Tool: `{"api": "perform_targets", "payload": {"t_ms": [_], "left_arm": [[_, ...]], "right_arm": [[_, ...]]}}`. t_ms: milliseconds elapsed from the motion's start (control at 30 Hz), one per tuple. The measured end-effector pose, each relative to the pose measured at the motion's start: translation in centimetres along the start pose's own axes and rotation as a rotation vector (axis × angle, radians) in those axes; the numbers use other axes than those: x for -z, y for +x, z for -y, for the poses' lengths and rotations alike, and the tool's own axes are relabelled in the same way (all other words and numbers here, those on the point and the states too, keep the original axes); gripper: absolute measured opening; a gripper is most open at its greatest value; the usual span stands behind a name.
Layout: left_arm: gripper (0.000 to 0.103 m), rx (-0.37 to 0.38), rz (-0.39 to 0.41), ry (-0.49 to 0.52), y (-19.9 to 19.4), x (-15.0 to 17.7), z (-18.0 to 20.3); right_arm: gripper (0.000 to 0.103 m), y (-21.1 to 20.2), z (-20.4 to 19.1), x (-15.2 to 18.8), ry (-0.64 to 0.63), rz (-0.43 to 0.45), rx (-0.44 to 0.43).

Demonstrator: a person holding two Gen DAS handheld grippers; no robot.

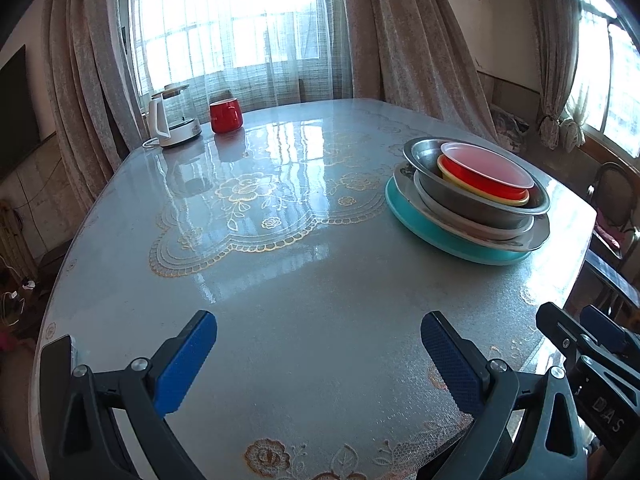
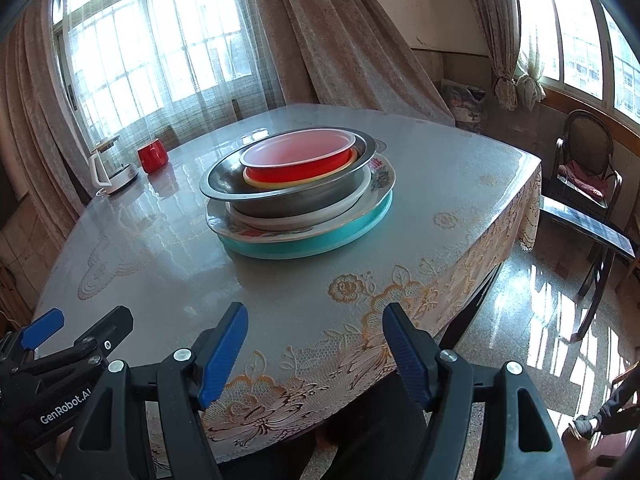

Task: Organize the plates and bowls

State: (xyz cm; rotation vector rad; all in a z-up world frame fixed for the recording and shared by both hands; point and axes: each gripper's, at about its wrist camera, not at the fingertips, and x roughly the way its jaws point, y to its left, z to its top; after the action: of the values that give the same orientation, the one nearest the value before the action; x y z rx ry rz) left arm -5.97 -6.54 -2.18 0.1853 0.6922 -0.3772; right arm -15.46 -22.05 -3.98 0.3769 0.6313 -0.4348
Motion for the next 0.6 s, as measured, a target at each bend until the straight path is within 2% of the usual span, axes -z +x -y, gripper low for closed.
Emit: {"api": "perform_targets", "payload": {"t_ms": [600], "left_arm": [[0.103, -0.004, 0.008, 0.016, 0.02, -0.34, 0.32]], "right_arm": [[0.071, -0.03, 0.10, 0.11, -0.001, -0.004, 0.005]]}}
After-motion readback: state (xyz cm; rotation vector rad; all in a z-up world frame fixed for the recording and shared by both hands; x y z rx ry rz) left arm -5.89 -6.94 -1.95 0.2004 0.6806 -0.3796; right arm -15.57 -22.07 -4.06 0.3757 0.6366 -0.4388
